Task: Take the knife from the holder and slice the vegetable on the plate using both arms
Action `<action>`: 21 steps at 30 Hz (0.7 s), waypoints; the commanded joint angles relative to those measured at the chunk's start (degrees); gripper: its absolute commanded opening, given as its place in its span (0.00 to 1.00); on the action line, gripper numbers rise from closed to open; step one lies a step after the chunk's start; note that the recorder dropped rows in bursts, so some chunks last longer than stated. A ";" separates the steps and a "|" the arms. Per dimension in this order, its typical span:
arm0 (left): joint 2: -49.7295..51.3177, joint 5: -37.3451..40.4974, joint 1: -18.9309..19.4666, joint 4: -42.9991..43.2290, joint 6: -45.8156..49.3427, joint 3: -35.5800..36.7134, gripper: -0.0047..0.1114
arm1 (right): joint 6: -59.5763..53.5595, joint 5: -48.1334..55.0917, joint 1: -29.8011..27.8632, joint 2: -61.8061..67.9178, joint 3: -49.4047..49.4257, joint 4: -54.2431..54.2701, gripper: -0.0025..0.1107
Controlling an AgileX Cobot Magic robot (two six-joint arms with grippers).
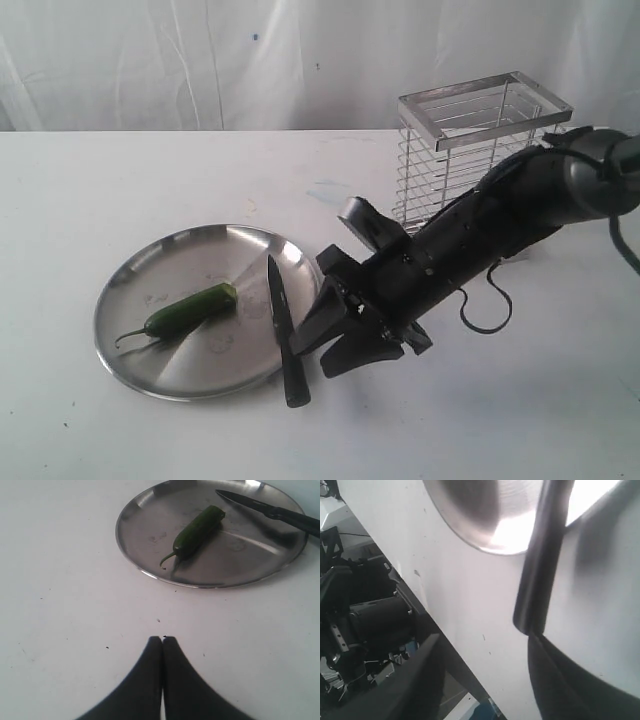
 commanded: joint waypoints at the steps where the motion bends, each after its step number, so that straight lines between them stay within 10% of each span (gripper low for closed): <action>1: -0.24 1.27 -0.24 0.11 0.00 0.15 0.04 | -1.20 -0.61 -0.39 2.56 -0.29 0.38 0.45; 21: -0.24 1.27 -0.24 0.11 0.00 0.15 0.04 | -9.73 -4.49 -0.39 8.26 -0.29 8.47 0.45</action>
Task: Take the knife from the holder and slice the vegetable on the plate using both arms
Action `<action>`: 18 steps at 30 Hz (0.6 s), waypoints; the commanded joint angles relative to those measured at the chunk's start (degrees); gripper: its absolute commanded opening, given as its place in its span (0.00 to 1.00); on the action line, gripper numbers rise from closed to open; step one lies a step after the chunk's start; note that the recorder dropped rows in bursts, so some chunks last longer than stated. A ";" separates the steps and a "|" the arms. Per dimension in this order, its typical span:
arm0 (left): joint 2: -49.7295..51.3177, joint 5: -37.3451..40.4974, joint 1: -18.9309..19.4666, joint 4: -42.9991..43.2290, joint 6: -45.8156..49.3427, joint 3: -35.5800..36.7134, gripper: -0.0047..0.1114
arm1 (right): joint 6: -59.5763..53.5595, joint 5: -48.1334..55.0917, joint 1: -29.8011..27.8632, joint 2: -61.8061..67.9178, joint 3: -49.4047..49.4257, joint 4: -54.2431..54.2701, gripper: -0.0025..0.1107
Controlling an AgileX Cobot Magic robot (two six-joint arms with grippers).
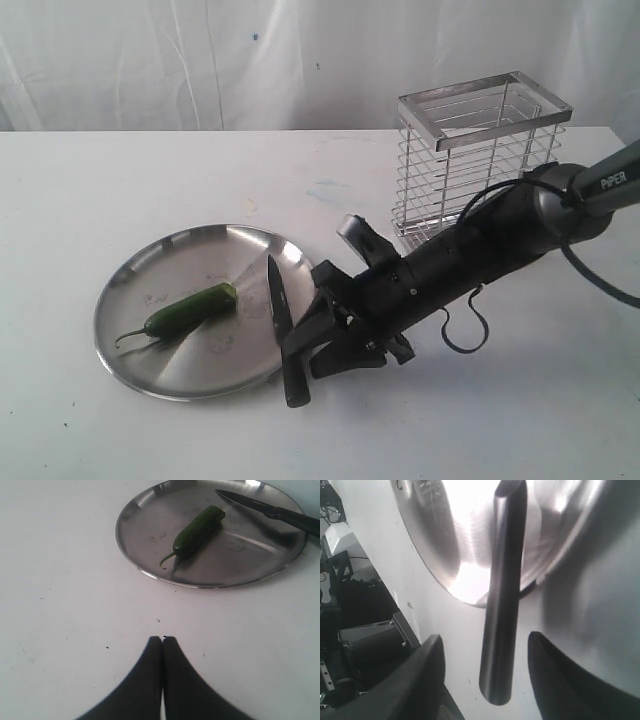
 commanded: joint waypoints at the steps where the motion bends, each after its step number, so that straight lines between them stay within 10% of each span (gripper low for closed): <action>1: -0.24 1.27 -0.24 0.11 0.00 0.15 0.04 | -1.72 0.17 -0.38 1.61 -0.29 0.65 0.45; 18: -0.24 1.27 -0.24 0.11 0.00 0.15 0.04 | -2.51 -6.41 4.35 2.18 -0.29 1.50 0.44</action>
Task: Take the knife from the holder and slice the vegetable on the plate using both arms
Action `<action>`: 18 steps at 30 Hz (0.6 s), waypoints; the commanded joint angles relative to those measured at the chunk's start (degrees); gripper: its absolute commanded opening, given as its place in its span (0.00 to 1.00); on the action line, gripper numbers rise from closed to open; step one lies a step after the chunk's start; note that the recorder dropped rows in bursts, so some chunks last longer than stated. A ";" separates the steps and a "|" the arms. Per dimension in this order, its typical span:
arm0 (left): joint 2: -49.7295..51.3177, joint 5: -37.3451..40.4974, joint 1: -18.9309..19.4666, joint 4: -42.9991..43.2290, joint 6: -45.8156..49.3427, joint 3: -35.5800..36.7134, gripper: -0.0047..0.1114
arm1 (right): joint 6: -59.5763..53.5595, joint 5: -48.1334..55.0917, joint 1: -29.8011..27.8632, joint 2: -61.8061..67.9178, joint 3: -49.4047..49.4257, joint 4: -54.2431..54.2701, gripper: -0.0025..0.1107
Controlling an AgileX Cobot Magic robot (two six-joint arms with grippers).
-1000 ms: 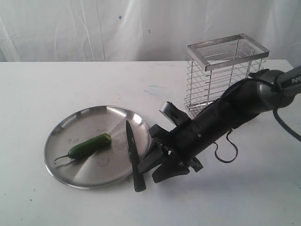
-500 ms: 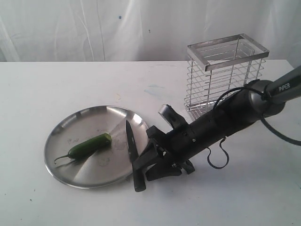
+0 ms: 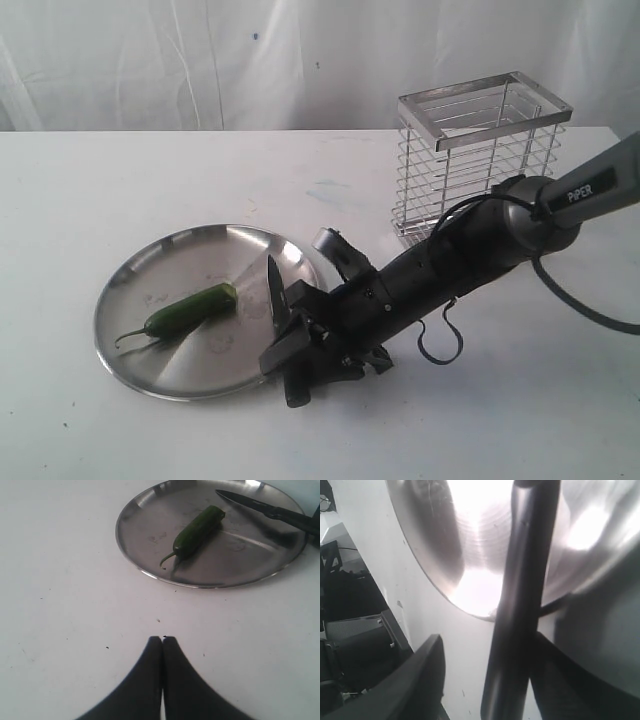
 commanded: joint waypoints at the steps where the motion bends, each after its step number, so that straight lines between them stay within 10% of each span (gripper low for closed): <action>1: -0.24 1.27 -0.24 0.11 0.00 0.15 0.04 | 0.85 -4.47 0.04 0.37 0.06 -0.72 0.42; 15: -0.24 1.27 -0.24 0.11 0.00 0.15 0.04 | 6.35 -6.80 0.04 0.37 0.40 -2.57 0.21; 18: -0.24 1.27 -0.24 0.11 0.00 0.15 0.04 | 6.55 -6.55 0.04 0.37 0.40 -2.57 0.03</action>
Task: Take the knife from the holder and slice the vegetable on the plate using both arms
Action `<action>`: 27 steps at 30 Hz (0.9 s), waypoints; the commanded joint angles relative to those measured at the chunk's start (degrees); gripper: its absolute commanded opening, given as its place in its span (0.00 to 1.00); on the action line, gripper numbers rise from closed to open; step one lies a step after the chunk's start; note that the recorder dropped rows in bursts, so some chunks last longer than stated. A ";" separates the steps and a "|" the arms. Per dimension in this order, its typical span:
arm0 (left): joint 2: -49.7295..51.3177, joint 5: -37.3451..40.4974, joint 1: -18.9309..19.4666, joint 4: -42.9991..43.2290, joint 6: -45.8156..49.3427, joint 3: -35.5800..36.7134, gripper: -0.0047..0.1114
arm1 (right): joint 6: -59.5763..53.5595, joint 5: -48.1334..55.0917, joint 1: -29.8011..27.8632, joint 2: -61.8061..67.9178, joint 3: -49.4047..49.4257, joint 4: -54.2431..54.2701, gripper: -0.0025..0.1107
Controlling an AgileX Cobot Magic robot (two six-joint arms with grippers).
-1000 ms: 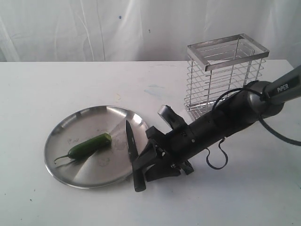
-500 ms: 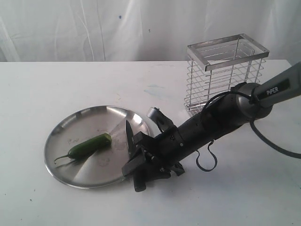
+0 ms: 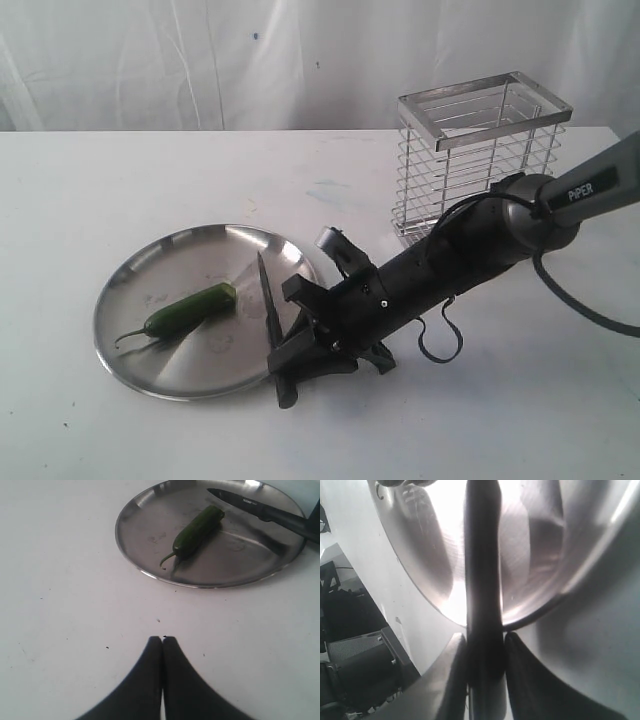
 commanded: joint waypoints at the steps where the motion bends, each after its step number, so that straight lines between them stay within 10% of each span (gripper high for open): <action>1: -0.24 1.27 -0.24 0.11 0.00 0.15 0.04 | 0.81 -2.62 0.04 0.57 0.53 -2.25 0.02; 27: -0.24 1.02 -0.24 0.09 0.00 0.15 0.04 | 0.07 8.61 -0.06 -8.16 0.53 -3.93 0.02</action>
